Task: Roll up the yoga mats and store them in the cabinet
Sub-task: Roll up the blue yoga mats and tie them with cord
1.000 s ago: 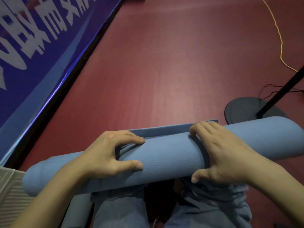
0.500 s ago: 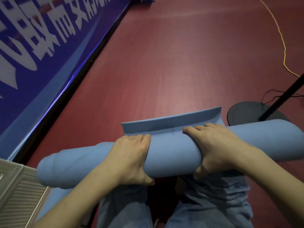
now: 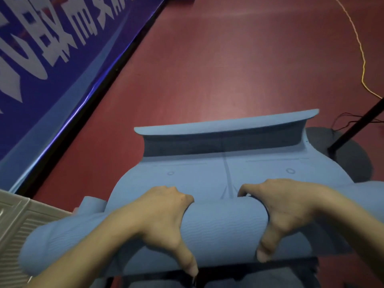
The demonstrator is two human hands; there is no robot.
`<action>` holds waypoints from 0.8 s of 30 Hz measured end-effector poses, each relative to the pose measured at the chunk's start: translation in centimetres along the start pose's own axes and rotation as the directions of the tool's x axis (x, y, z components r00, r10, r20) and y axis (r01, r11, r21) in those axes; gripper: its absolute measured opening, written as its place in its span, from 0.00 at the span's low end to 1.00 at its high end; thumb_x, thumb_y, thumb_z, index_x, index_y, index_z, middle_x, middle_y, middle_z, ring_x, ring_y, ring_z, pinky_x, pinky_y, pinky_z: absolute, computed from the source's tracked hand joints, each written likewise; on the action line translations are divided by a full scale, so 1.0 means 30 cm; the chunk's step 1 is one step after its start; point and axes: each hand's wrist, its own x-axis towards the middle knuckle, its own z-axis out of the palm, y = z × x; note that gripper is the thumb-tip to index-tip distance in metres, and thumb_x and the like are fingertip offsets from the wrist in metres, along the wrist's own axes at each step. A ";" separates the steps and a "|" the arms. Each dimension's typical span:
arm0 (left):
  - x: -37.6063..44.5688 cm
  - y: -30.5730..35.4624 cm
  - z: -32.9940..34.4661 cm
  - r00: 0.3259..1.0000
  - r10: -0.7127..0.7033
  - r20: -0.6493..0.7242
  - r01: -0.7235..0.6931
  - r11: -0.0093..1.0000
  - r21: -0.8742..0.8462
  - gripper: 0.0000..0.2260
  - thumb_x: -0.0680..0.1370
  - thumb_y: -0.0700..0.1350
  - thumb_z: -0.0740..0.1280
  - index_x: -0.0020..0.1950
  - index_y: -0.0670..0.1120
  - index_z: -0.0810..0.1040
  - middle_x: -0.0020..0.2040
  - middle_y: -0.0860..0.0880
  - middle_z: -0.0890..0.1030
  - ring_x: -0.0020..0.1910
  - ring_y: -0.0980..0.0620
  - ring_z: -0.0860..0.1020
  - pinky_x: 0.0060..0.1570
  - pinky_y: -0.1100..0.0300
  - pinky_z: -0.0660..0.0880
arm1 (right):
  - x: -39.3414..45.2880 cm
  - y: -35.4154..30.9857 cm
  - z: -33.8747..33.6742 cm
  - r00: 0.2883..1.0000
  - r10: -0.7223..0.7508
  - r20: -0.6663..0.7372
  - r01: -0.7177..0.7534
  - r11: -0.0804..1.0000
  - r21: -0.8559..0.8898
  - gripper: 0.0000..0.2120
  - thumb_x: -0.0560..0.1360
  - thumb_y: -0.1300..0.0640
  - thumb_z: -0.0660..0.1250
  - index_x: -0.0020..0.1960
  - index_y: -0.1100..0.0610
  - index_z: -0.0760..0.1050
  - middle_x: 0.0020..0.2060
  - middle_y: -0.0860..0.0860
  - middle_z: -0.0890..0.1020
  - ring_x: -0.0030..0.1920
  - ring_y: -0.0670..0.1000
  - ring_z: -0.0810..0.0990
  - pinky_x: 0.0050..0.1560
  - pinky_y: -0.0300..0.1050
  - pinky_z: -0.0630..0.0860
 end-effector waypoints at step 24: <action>0.064 -0.072 -0.003 0.897 0.020 -0.442 0.024 0.995 0.095 0.56 0.60 0.82 0.64 0.79 0.50 0.63 0.76 0.52 0.70 0.73 0.49 0.71 0.72 0.52 0.69 | 0.120 0.114 -0.024 0.758 -0.014 -0.652 -0.106 0.984 -0.145 0.28 0.76 0.25 0.44 0.45 0.48 0.66 0.42 0.44 0.74 0.40 0.47 0.73 0.42 0.49 0.63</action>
